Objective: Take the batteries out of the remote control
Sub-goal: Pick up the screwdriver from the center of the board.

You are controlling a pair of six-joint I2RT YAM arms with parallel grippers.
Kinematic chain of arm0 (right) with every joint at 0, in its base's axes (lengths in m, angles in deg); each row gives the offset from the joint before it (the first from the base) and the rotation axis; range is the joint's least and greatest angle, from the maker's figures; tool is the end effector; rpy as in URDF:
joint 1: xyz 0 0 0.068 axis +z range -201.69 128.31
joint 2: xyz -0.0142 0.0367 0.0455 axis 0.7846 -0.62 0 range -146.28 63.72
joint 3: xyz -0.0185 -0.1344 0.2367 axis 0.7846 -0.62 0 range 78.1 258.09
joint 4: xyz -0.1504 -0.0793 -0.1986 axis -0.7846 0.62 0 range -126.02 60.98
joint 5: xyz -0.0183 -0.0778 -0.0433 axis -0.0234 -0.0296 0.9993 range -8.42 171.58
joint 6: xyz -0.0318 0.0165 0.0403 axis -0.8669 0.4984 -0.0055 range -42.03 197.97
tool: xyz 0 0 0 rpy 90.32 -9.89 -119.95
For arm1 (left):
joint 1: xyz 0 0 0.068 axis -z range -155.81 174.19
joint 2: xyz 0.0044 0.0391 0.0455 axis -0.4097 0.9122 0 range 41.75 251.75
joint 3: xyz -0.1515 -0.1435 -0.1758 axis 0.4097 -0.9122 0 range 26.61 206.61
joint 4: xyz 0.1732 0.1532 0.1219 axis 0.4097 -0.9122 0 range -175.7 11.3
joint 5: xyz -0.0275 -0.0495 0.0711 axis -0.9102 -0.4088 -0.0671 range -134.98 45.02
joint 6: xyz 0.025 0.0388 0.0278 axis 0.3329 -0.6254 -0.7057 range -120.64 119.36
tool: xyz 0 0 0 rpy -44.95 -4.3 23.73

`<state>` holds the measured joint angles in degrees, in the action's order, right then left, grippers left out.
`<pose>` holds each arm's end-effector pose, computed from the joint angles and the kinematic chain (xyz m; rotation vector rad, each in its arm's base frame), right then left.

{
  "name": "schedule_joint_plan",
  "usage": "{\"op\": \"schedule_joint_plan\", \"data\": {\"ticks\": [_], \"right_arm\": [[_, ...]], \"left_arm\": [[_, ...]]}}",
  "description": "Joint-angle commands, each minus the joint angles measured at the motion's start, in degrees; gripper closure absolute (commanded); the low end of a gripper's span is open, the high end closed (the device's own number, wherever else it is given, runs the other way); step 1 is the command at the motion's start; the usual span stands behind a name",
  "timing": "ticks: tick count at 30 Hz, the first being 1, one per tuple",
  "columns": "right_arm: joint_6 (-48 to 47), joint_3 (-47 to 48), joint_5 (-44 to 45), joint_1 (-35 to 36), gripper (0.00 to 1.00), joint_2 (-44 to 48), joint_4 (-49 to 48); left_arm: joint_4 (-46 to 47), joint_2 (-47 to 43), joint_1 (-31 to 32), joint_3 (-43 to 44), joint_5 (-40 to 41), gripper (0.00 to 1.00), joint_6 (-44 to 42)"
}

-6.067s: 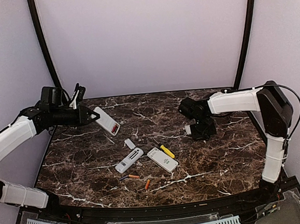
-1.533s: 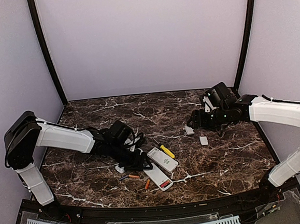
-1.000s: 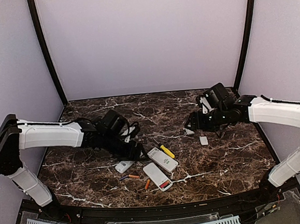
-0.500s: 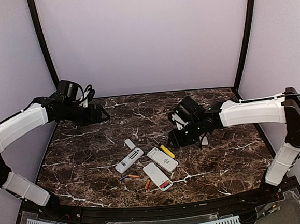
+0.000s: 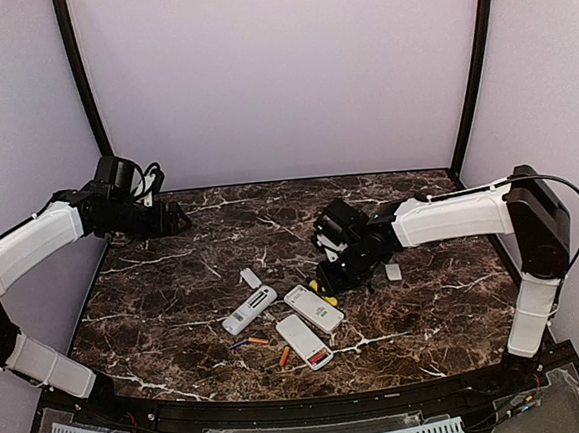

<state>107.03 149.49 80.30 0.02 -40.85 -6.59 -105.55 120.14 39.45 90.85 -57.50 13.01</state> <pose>0.2316 0.2945 0.1879 -0.5482 2.7002 0.4583 0.2885 -0.0868 0.2991 0.1483 2.3139 -0.5095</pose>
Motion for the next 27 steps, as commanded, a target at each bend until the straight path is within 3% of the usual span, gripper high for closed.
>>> {"op": "schedule_joint_plan", "data": {"ticks": [1,27], "right_arm": [[-0.8,3.0,2.8,0.5,0.58,-2.6,1.9],[-2.5,7.1,4.7,0.7,0.69,-9.0,3.7]], "left_arm": [[-1.1,-0.8,-0.1,-0.4,0.4,0.19,-0.9],[-1.3,-0.8,-0.1,-0.3,0.3,0.19,-1.1]]}}
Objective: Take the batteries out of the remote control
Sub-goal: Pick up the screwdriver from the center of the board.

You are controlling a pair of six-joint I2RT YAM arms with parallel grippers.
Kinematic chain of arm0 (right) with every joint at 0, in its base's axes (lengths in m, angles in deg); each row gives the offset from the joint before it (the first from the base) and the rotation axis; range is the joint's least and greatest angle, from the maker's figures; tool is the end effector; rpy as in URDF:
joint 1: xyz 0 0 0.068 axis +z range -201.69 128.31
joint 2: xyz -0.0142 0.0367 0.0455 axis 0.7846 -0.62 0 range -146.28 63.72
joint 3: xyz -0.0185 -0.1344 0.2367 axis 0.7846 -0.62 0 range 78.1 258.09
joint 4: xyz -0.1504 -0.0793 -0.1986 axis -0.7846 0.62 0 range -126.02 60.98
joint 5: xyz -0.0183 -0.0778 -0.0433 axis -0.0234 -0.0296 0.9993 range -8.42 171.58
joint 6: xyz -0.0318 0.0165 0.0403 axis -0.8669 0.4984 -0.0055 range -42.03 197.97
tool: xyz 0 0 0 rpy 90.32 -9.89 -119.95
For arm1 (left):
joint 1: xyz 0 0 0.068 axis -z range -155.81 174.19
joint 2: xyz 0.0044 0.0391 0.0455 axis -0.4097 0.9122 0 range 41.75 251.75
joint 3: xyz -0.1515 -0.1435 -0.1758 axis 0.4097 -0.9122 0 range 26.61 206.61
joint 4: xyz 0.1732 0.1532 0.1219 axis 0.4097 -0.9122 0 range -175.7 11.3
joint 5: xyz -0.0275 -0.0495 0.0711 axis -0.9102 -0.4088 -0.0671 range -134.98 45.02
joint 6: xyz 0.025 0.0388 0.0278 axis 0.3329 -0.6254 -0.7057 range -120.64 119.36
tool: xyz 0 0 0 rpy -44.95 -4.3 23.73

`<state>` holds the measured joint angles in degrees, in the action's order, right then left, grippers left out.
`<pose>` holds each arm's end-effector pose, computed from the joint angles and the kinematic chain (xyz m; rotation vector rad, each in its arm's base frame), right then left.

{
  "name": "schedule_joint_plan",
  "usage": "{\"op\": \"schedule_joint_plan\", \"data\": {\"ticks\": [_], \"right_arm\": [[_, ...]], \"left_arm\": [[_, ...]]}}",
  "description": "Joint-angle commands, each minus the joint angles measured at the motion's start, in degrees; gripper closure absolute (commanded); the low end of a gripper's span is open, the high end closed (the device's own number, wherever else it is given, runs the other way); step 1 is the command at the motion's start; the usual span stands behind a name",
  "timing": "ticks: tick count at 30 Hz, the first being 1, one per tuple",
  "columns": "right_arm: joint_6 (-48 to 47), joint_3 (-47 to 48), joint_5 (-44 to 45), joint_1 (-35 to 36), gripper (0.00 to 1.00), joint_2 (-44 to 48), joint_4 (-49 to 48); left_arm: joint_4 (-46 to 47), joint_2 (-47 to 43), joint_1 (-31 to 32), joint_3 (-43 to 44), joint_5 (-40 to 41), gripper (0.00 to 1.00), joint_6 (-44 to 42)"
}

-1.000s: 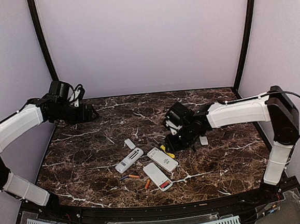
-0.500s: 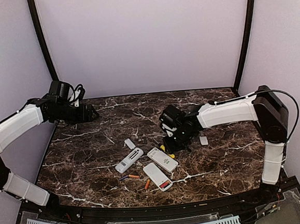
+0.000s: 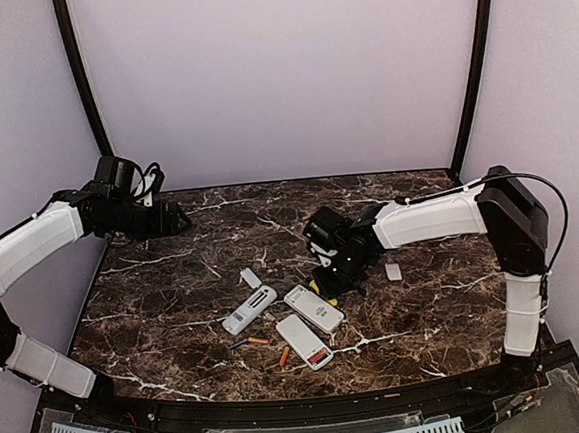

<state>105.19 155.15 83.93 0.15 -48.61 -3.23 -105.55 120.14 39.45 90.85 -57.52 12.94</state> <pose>0.2457 0.3103 0.1636 -0.5870 2.7429 0.3014 0.2885 -0.0868 0.2991 0.1499 2.3137 -0.5092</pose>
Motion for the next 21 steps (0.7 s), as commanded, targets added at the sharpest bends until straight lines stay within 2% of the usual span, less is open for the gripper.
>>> {"op": "schedule_joint_plan", "data": {"ticks": [1,12,18,21], "right_arm": [[-0.8,1.5,1.2,0.5,0.7,-1.3,0.4],[0.0,1.5,2.7,0.5,0.81,-2.5,0.0],[1.2,0.6,4.3,0.5,0.96,-1.6,-0.9],[1.7,0.3,6.2,0.5,1.0,-0.2,-1.1]], "left_arm": [[-1.3,-0.8,-0.1,-0.3,0.3,0.19,-1.0],[-1.0,-1.6,-0.1,-0.4,0.7,0.19,-1.1],[0.0,-3.0,-0.1,-0.8,0.5,0.19,-1.7],[1.0,-4.2,-0.1,-1.4,-1.2,0.19,-2.1]]}}
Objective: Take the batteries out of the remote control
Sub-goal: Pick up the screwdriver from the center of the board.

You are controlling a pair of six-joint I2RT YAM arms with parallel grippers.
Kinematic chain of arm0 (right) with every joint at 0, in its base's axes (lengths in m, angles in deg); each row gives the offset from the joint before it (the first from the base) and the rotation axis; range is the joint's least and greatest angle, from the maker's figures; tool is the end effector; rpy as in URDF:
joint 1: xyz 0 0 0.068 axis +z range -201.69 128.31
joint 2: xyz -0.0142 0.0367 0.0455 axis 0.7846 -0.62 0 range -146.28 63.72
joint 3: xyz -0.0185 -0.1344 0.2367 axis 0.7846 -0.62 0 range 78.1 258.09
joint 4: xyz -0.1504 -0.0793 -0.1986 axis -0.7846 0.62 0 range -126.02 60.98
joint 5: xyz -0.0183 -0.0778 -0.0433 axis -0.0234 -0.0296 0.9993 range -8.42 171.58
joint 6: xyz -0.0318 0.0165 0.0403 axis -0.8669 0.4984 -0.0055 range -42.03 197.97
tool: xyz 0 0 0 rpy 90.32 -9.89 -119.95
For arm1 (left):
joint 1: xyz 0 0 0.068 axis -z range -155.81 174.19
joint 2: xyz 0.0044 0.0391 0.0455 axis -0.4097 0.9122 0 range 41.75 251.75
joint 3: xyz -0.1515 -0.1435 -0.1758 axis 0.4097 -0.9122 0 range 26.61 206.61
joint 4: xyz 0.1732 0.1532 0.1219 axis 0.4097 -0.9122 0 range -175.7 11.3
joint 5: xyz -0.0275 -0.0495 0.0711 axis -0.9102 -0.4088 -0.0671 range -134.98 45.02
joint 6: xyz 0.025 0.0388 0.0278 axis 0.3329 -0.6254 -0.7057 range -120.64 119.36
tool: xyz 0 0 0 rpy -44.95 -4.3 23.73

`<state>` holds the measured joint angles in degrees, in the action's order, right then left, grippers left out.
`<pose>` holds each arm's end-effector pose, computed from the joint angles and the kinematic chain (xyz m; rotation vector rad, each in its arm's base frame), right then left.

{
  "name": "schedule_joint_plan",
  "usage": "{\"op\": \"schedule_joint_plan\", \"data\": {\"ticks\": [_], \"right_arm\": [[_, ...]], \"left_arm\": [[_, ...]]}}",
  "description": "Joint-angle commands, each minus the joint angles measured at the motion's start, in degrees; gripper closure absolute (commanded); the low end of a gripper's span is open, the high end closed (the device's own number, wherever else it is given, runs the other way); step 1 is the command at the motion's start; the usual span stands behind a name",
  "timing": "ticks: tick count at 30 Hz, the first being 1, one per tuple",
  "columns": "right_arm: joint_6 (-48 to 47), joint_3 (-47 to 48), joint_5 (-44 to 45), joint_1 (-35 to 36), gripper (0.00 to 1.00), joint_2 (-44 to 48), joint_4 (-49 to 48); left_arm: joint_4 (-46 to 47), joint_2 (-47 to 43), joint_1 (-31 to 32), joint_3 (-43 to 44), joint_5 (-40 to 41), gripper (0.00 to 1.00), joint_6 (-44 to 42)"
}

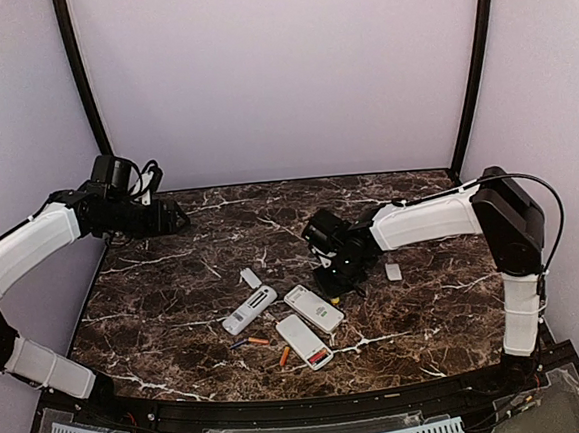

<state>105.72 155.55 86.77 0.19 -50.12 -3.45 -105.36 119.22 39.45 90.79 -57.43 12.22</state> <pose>0.2487 0.3117 0.1559 -0.5606 2.7360 0.2347 0.2857 -0.0860 0.3036 0.1650 2.2928 -0.5033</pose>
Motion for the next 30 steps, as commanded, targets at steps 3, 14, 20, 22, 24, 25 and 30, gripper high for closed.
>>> {"op": "schedule_joint_plan", "data": {"ticks": [3,14,20,22,24,25,30], "right_arm": [[1.0,0.0,5.1,0.0,1.0,3.8,-1.1],[-3.1,0.9,-7.5,-1.5,1.0,15.7,-6.8],[-3.3,0.5,-23.6,-1.3,1.0,20.6,-13.8],[-3.0,0.5,-29.3,-1.2,1.0,21.6,-15.9],[-2.6,0.6,-33.4,-0.9,1.0,22.3,-17.6],[-2.5,0.7,-35.1,-0.6,1.0,22.5,-18.1],[-2.5,1.9,-40.4,1.1,1.0,22.0,-19.1]], "left_arm": [[1.8,-4.5,-0.1,-1.9,-3.1,0.19,-2.2],[11.8,-10.5,1.0,-4.9,-22.5,0.18,-0.7],[14.5,-10.7,4.2,-3.7,-29.4,0.17,1.1],[16.2,-10.8,5.5,-3.7,-31.0,0.17,2.5],[17.9,-10.6,7.0,-3.7,-32.8,0.17,3.9],[18.7,-10.3,7.4,-3.6,-33.2,0.16,4.4],[21.7,-9.6,9.3,-4.2,-36.8,0.16,8.3]]}}
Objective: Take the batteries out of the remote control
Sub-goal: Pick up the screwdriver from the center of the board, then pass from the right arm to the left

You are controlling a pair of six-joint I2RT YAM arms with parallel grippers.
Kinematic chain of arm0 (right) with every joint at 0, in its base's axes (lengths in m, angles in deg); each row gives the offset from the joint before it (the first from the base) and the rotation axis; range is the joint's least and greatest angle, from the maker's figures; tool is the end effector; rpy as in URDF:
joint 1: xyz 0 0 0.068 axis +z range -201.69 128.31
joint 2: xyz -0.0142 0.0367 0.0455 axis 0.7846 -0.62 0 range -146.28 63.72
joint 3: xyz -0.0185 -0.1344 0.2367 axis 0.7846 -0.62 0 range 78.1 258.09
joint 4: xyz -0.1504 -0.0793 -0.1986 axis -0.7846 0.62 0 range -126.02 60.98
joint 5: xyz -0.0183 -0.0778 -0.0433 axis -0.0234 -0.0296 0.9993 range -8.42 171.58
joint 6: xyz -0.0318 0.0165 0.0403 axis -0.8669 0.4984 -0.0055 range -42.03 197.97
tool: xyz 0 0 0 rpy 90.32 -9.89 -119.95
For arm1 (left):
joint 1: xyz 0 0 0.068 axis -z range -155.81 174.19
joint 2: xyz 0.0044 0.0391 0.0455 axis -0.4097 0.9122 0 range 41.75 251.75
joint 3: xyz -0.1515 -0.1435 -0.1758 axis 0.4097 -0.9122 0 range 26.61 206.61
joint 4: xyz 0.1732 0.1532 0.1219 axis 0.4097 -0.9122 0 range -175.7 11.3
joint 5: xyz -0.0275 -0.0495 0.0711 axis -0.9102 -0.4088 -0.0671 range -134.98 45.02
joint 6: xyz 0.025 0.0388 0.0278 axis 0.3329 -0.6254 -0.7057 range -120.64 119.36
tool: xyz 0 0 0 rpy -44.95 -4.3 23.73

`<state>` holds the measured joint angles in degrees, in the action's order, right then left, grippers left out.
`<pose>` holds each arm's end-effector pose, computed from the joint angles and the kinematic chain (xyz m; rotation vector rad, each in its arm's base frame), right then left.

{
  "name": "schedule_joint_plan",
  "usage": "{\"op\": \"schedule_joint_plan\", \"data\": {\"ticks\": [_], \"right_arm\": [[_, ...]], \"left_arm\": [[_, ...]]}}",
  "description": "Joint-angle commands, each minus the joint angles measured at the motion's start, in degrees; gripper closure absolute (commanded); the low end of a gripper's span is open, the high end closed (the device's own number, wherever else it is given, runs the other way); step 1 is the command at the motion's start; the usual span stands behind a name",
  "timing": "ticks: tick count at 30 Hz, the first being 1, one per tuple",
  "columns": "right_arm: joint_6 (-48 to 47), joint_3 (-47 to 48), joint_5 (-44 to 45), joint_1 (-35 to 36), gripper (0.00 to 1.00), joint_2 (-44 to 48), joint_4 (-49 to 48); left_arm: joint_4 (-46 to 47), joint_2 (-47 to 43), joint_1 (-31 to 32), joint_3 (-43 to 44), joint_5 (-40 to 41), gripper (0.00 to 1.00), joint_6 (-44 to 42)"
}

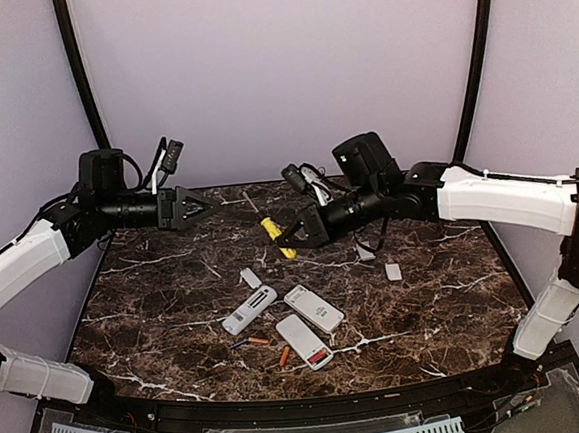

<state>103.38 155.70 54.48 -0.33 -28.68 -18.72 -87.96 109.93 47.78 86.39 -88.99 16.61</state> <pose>0.2201 0.3012 0.3166 -0.8244 2.1973 1.2383 0.2356 -0.1299 0.3520 0.6611 1.8532 -1.1960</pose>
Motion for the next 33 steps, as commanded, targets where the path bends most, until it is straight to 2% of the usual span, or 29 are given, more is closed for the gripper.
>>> {"op": "schedule_joint_plan", "data": {"ticks": [1,7,9,13,16,22,25,33], "right_arm": [[-0.2,2.0,-8.6,2.0,1.0,0.3,-3.8],[-0.5,3.8,-10.4,3.5,1.0,-1.1,-3.8],[-0.5,4.0,-11.0,3.5,1.0,-1.3,-3.9],[-0.7,4.3,-11.6,3.6,1.0,-1.6,-3.9],[-0.8,4.4,-11.6,3.6,1.0,-1.9,-3.9],[-0.8,4.7,-11.6,3.6,1.0,-2.4,-3.7],[-0.9,4.8,-11.5,3.6,1.0,-2.5,-3.7],[-0.9,5.1,-11.4,3.6,1.0,-2.5,-4.0]], "left_arm": [[5.5,0.0,1.1,0.1,-5.8,0.16,5.2],[8.4,1.7,2.2,-0.4,-9.0,0.16,8.2],[8.9,1.9,2.5,-0.4,-9.2,0.2,8.7],[10.9,2.5,2.9,-0.6,-10.7,0.33,10.4],[11.8,2.8,2.9,-0.8,-11.2,0.47,11.2],[12.6,3.1,3.0,-1.1,-11.6,0.66,12.1],[13.0,3.3,3.0,-1.2,-12.0,0.72,12.7],[14.8,3.7,3.0,-2.1,-13.3,0.8,14.4]]}}
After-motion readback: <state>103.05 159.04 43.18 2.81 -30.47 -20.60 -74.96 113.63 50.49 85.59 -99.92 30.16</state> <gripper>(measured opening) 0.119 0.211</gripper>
